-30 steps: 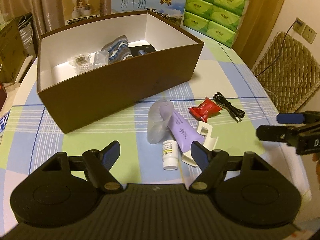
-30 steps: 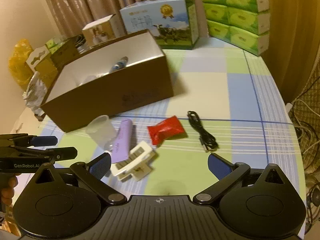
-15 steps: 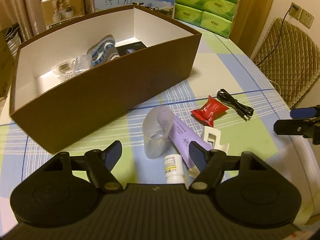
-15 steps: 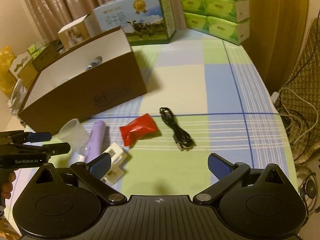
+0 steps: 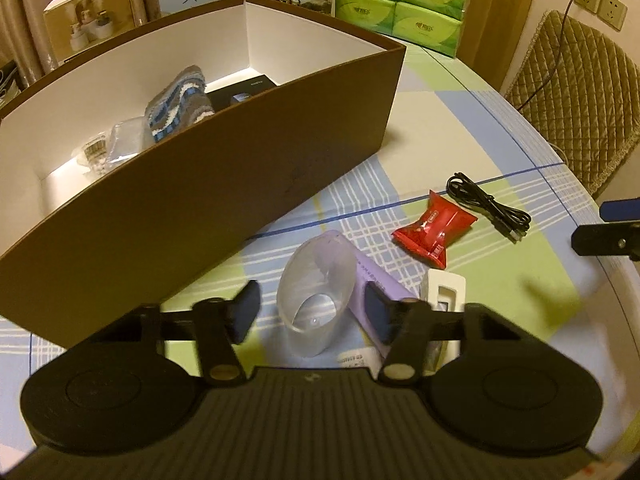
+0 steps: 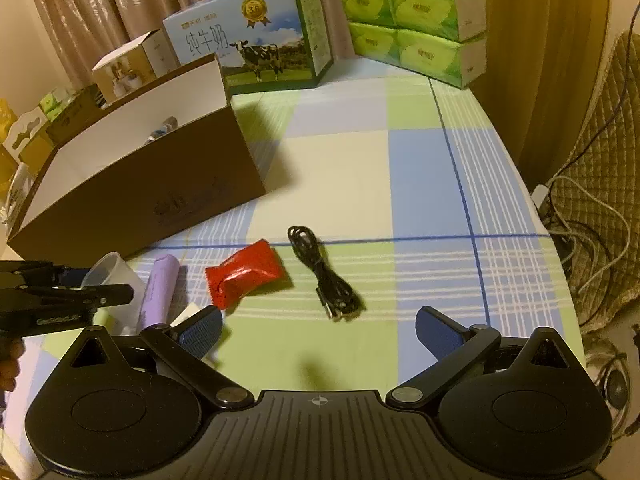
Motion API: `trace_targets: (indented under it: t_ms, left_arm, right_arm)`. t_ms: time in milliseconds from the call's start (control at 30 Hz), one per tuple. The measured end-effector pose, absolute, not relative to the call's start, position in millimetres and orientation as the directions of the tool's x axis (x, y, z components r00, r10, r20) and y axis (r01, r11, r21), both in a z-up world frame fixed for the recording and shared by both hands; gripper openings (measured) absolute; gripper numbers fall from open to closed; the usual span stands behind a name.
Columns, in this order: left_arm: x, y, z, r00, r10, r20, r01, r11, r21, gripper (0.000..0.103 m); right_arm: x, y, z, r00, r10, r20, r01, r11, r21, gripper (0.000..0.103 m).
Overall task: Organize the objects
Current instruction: 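Grasp the clear plastic cup with the left gripper, then grasp the black cable with the right gripper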
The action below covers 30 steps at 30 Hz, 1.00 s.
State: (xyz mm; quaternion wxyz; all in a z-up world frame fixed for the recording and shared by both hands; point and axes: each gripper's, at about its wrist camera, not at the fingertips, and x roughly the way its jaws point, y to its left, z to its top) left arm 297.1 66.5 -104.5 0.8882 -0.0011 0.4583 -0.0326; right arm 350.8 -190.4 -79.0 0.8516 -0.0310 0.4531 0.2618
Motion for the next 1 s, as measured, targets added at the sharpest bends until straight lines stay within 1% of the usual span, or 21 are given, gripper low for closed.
trace_targets:
  t_ms: [33,67,100,267,333,400,433,500,700,833,867,900,1000]
  left_arm:
    - [298,66,-105,0.577,-0.061,-0.815,0.059,0.998,-0.033,0.039]
    - [298,67,-105,0.576,-0.064,-0.815,0.064,0.997,-0.033,0.033]
    - [297,68,-105,0.578,-0.071,-0.813,0.071,0.997,-0.037,0.029]
    - [290,75,-101,0.598,-0.044,-0.8,0.057,0.998,-0.013,0.029]
    - [287,82,-99,0.602,-0.024,-0.798,0.031,1.0,-0.007,0.029]
    - [283,92,-97,0.602,-0.001,-0.799,-0.011,1.0,-0.01,0.029]
    - [281,97,-96,0.601,0.01,-0.799,-0.029,1.0,-0.01,0.029]
    - [277,106,-94,0.599,0.034,-0.8,-0.064,0.998,-0.005,0.029]
    - [265,126,-90,0.591,0.09,-0.802,-0.144,0.99,0.005,0.029]
    - [258,135,-88,0.585,0.12,-0.802,-0.188,0.982,0.009,0.029]
    - [256,137,-88,0.584,0.125,-0.802,-0.199,0.98,0.007,0.029]
    - [255,138,-88,0.583,0.128,-0.802,-0.207,0.978,0.005,0.029]
    - [251,141,-86,0.582,0.137,-0.801,-0.223,0.975,0.005,0.029]
  right_arm:
    - [353,-190,-80,0.454,0.416,-0.788,-0.476,0.861,0.18,0.1]
    - [355,-189,-82,0.454,0.417,-0.787,-0.48,0.859,0.178,0.1]
    - [358,-188,-84,0.453,0.419,-0.787,-0.484,0.857,0.177,0.1]
    - [370,-183,-94,0.471,0.409,-0.782,-0.513,0.848,0.135,0.1]
    - [374,-179,-99,0.475,0.408,-0.78,-0.543,0.833,0.105,0.097]
    - [377,-173,-105,0.472,0.42,-0.775,-0.582,0.809,0.084,0.072]
    - [381,-170,-108,0.466,0.422,-0.778,-0.596,0.8,0.078,0.068]
    - [387,-162,-115,0.454,0.43,-0.78,-0.619,0.782,0.07,0.058]
    - [402,-141,-132,0.431,0.432,-0.792,-0.67,0.741,0.039,0.038]
    - [408,-131,-141,0.419,0.423,-0.804,-0.689,0.724,0.022,0.033]
    - [408,-130,-144,0.414,0.421,-0.807,-0.695,0.718,0.018,0.021]
    - [408,-128,-146,0.405,0.414,-0.815,-0.702,0.712,0.012,0.014]
    - [405,-128,-147,0.41,0.409,-0.815,-0.712,0.702,-0.007,0.013]
